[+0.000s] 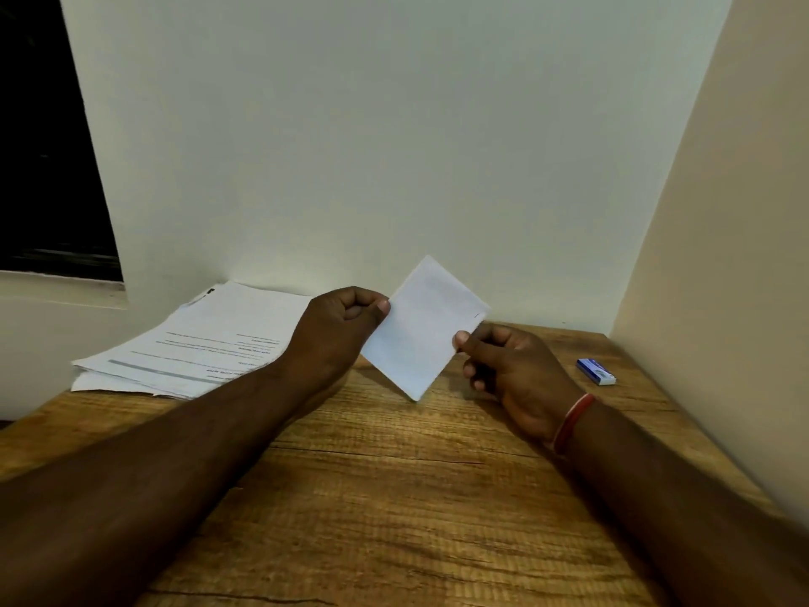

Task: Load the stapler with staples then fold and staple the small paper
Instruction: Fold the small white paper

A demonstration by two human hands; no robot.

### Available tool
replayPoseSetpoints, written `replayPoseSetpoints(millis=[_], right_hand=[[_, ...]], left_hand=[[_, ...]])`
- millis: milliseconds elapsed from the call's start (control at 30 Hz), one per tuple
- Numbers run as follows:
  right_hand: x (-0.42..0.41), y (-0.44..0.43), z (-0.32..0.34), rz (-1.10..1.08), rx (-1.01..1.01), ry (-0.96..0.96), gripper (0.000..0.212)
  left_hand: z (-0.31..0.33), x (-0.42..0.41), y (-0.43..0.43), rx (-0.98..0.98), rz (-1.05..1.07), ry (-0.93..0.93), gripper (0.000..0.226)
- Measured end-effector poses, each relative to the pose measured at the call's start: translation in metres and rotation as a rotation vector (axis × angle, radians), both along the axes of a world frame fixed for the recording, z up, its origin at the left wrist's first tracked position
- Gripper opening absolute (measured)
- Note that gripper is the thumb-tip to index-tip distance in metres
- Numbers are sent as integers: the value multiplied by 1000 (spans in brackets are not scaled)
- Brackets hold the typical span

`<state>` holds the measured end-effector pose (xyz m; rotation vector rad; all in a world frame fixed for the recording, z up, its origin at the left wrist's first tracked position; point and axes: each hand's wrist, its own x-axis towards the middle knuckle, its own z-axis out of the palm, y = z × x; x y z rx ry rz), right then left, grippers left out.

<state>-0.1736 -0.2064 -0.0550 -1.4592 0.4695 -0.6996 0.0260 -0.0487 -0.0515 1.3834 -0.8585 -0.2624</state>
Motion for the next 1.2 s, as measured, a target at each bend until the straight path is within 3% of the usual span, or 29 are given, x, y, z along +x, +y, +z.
replayPoseSetpoints(millis=[167, 467, 633, 800, 967, 1100, 1200], right_hand=[[-3, -8, 4, -65, 53, -50, 17], [-1, -5, -1, -37, 30, -12, 22], [1, -6, -2, -118, -87, -75, 18], [3, -1, 1, -114, -48, -175, 20], [4, 2, 2, -70, 98, -253, 19], [2, -2, 1, -30, 57, -239, 13], [1, -1, 1, -46, 30, -223, 22]], left_hand=[[0, -8, 3, 57, -159, 30, 7], [-4, -6, -2, 40, -35, -12, 11], [-2, -7, 0, 55, 5, -182, 8], [-3, -14, -6, -55, -94, -26, 13], [-4, -17, -8, -103, -135, 1, 21], [-3, -21, -5, -117, -140, 8, 25], [-2, -21, -4, -111, -143, 15, 22]])
